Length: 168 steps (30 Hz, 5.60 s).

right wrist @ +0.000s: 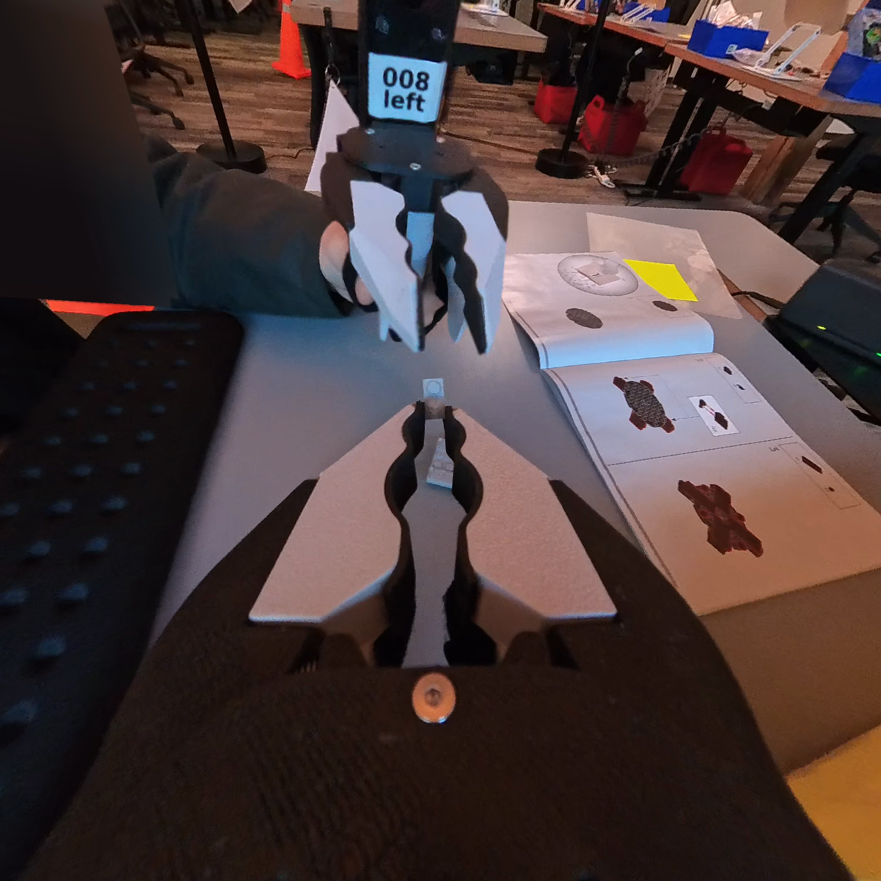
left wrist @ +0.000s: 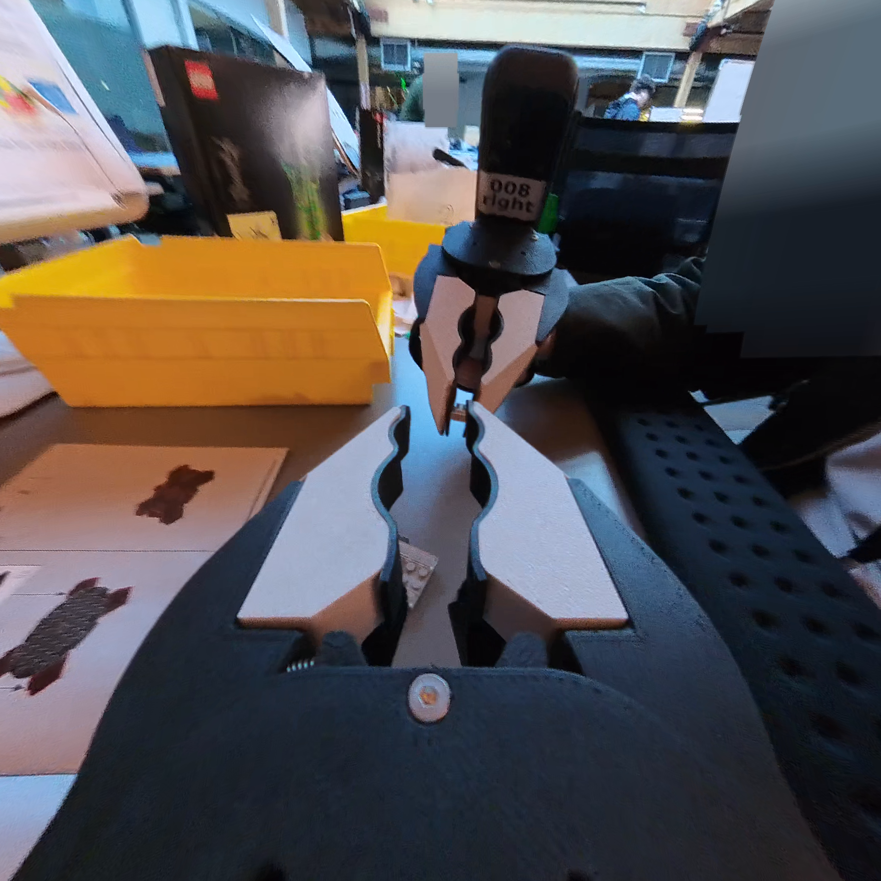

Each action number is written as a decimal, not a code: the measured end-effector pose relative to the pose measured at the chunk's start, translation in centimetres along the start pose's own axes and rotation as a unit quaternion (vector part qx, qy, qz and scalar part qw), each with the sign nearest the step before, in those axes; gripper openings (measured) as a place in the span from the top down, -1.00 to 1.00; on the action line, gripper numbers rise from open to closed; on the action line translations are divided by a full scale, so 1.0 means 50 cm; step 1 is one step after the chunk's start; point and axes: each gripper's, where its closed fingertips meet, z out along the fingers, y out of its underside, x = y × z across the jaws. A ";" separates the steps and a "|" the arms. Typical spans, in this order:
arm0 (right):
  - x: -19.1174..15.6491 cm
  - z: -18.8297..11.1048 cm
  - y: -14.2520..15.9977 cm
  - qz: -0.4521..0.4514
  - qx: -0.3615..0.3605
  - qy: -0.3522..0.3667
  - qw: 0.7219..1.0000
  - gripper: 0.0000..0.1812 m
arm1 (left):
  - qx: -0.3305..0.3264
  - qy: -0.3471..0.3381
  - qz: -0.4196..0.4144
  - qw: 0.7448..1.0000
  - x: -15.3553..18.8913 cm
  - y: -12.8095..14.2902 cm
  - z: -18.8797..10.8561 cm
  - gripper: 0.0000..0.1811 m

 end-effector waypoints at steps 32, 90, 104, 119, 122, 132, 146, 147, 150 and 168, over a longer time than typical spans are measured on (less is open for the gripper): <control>-0.023 0.009 0.008 -0.041 -0.001 -0.025 0.999 0.88 | -0.089 0.050 -0.005 0.995 0.033 0.058 0.019 0.93; 0.372 -0.423 0.090 0.109 -0.012 0.478 0.871 0.74 | -0.075 0.009 -0.043 0.996 -0.005 0.057 0.013 0.93; -0.001 -0.060 -0.090 -0.229 0.066 0.117 0.964 0.83 | 0.047 0.000 0.050 0.998 0.020 -0.028 -0.005 0.94; -0.019 -0.015 -0.076 -0.366 0.001 0.179 0.913 0.88 | 0.059 0.036 0.028 0.997 0.047 -0.033 0.006 0.94; -0.020 -0.015 -0.074 -0.365 0.003 0.178 0.914 0.92 | 0.061 0.038 0.022 0.997 0.046 -0.033 0.007 0.94; 0.127 -0.268 -0.189 0.249 0.410 -0.052 0.876 0.94 | -0.012 -0.012 -0.028 0.999 -0.020 0.025 0.003 0.49; 0.374 -0.380 0.143 0.197 -0.028 0.450 0.871 0.86 | -0.147 -0.037 -0.072 0.986 -0.064 0.123 -0.009 0.49; 0.379 -0.384 0.159 0.194 -0.052 0.463 0.864 0.79 | -0.150 -0.039 -0.074 0.985 -0.066 0.124 -0.011 0.49; 0.377 -0.377 0.147 0.206 -0.026 0.453 0.867 0.73 | -0.166 -0.050 -0.067 0.983 -0.077 0.132 -0.021 0.48; 0.039 0.077 0.142 0.076 -0.153 0.029 0.985 0.41 | -0.285 -0.021 -0.059 0.957 -0.059 0.212 -0.034 0.41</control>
